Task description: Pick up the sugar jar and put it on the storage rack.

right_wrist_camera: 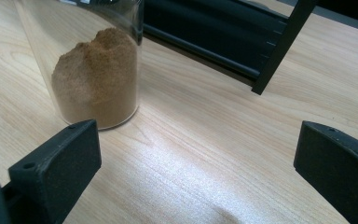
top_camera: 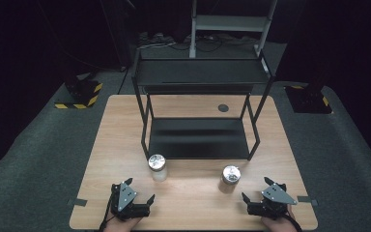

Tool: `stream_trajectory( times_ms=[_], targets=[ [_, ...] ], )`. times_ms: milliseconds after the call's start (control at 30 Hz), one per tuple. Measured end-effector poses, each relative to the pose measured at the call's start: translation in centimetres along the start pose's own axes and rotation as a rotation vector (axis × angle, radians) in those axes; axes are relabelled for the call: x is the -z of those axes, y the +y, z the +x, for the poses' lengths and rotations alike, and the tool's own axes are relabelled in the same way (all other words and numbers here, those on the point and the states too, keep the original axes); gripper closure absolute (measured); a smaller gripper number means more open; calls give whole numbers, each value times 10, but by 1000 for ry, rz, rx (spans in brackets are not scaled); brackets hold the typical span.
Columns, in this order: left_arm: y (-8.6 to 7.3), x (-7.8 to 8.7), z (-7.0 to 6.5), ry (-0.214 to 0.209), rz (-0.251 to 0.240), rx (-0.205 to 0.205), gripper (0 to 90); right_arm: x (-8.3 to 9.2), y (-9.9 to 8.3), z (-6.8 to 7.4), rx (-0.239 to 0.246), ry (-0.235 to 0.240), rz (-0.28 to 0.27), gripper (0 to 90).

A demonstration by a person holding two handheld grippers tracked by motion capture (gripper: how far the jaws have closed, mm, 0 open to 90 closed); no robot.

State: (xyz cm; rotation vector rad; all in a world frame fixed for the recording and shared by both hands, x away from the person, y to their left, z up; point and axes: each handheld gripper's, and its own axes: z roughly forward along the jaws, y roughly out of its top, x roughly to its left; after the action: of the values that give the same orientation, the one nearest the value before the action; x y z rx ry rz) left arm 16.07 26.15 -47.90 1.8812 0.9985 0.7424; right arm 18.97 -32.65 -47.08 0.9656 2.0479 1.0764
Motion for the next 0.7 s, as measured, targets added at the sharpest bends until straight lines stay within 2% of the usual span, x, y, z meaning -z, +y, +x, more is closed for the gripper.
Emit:
stream_trajectory(
  times_ms=[200,700],
  targets=[
    [3,-1,-4,-2,17,-49,6,-1,1,1,0,-8,6,0],
    [3,-1,-3,-3,19,-38,6,-2,3,1,5,-7,14,0]
  ],
)
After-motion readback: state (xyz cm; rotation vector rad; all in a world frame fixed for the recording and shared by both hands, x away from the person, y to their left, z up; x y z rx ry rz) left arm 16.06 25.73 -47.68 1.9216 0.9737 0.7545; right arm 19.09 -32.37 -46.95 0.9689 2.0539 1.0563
